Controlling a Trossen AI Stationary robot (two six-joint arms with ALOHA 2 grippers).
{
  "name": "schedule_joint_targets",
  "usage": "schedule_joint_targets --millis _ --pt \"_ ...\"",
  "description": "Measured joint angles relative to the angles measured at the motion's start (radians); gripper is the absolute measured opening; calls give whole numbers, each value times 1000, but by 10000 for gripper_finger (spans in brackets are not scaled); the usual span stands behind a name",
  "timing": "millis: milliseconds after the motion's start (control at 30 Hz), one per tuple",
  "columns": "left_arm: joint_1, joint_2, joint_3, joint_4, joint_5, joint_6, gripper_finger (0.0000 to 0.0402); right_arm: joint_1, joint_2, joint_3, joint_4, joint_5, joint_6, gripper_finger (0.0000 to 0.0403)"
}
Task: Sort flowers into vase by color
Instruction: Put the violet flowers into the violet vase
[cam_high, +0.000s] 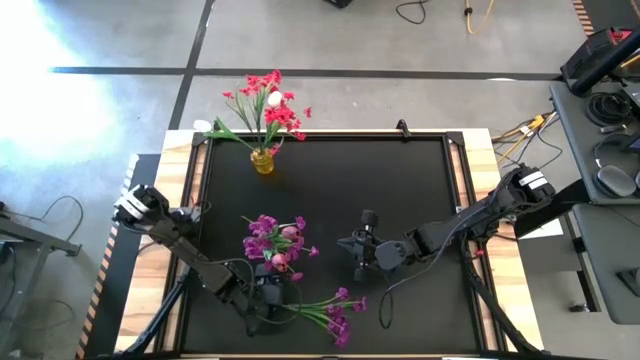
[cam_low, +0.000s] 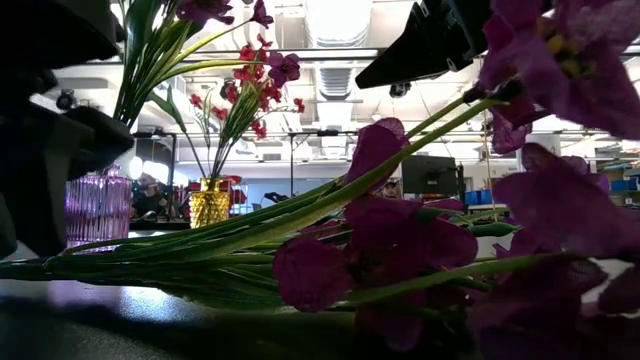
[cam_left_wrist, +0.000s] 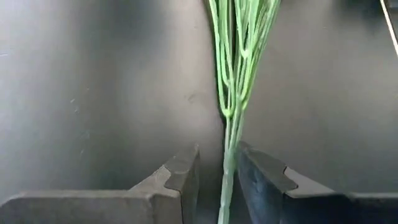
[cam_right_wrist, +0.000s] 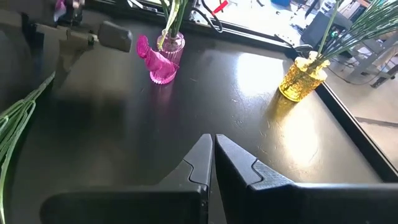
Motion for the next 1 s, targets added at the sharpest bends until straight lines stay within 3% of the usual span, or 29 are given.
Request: schedule_joint_targets --millis 200,567,700,867,1000 --pt "32 37 0 75 71 71 91 0 0 0 1 0 -2 13" --pt "52 45 0 95 108 96 86 0 0 0 2 0 -11 13" --pt "70 47 0 103 157 106 66 0 0 0 2 0 -10 13" --pt "79 48 0 109 192 130 11 0 0 0 2 0 -10 13" --pt "68 46 0 109 200 140 6 0 0 0 2 0 -12 13"
